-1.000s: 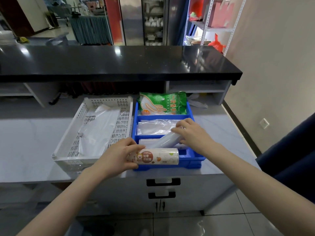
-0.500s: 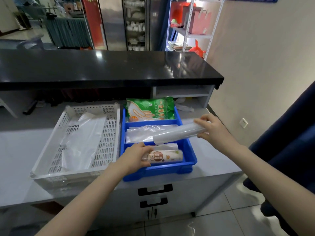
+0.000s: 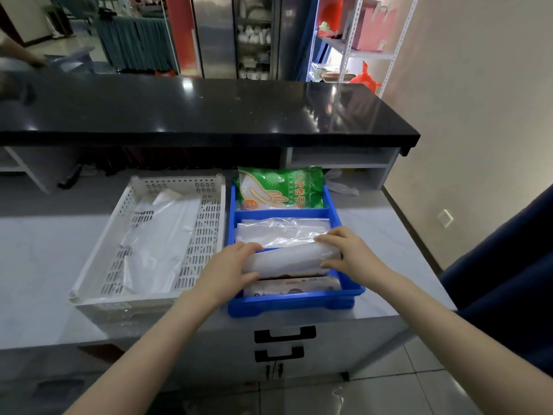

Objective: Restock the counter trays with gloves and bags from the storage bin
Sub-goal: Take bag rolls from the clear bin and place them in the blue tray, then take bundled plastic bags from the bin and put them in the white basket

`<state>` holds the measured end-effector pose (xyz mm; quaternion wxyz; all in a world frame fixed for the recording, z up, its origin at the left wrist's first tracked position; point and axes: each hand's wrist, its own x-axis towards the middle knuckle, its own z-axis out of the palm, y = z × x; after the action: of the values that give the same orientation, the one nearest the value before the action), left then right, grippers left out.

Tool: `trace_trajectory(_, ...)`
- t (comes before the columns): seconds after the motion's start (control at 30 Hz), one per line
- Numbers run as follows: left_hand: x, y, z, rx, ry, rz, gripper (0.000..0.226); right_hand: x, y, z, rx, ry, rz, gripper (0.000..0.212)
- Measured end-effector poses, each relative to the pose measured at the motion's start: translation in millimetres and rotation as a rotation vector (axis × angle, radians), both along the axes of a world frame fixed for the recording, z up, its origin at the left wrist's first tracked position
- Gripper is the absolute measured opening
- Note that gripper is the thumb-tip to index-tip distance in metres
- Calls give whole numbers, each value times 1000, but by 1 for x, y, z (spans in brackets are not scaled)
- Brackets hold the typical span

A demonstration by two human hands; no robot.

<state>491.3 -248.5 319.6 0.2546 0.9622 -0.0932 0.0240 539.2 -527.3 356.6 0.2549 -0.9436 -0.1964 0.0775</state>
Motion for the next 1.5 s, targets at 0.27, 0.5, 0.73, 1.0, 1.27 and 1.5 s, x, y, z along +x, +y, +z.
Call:
trace_trajectory(0.27, -13, -5, -5, 21, -51, -12, 46, -8, -6, -24, -69, 81, -28, 53)
trace_trajectory(0.5, -60, 10, -3, -81, -97, 138, 45, -22, 40, -5, -50, -160, 133, 46)
trace_trajectory(0.73, -199, 79, -23, -85, -132, 553, 33, -85, 188, 0, 53, -204, 667, 35)
trace_trajectory(1.0, -366, 130, -96, -228, 241, 1055, 19, -182, 321, -57, -41, -79, 1090, 33)
trace_trajectory(1.27, -439, 191, -174, -432, 441, 1307, 26, -230, 442, -141, -279, 102, 1222, 34)
trace_trajectory(1.5, -444, 279, -250, -482, 571, 1375, 43, -262, 549, -243, -459, 254, 1238, 47)
